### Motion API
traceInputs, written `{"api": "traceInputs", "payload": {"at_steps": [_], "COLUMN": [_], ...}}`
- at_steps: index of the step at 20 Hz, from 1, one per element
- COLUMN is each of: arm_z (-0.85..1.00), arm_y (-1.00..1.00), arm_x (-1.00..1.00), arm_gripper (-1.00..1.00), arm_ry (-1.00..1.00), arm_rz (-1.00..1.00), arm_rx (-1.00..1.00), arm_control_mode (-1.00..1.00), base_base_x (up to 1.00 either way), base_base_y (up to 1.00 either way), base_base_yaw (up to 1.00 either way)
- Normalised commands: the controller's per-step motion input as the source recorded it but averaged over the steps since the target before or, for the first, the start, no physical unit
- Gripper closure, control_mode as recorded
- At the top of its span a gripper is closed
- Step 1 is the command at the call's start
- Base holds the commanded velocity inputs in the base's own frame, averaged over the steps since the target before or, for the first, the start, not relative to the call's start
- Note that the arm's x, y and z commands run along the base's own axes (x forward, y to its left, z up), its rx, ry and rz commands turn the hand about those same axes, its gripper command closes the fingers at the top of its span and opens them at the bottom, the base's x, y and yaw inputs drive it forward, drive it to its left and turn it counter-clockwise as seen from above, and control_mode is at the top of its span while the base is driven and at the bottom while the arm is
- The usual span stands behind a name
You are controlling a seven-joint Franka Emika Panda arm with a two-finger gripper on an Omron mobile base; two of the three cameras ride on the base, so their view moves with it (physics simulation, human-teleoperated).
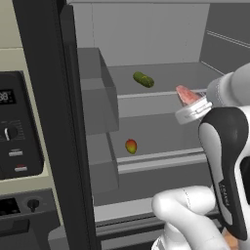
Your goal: Open the fridge, remove the mango, cucumber, and steak, and place them on any counter.
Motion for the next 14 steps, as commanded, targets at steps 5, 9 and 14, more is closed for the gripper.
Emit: {"api": "traceInputs", "payload": {"at_steps": [5,9,14], "arm_z": [0.00,0.00,0.00], "arm_y": [0.00,0.00,0.00], "arm_x": [0.00,0.00,0.00], "arm_gripper": [1.00,1.00,1.00], "arm_ry": [0.00,0.00,0.00], "arm_rz": [0.00,0.00,0.00], "arm_rx": [0.00,0.00,0.00], "arm_control_mode": [1.00,1.00,1.00], "base_base_x": [-0.38,-0.77,-0.53], "base_base_y": [-0.05,-0.13,-0.07], "base_base_yaw": [-0.10,-0.13,-0.10]}}
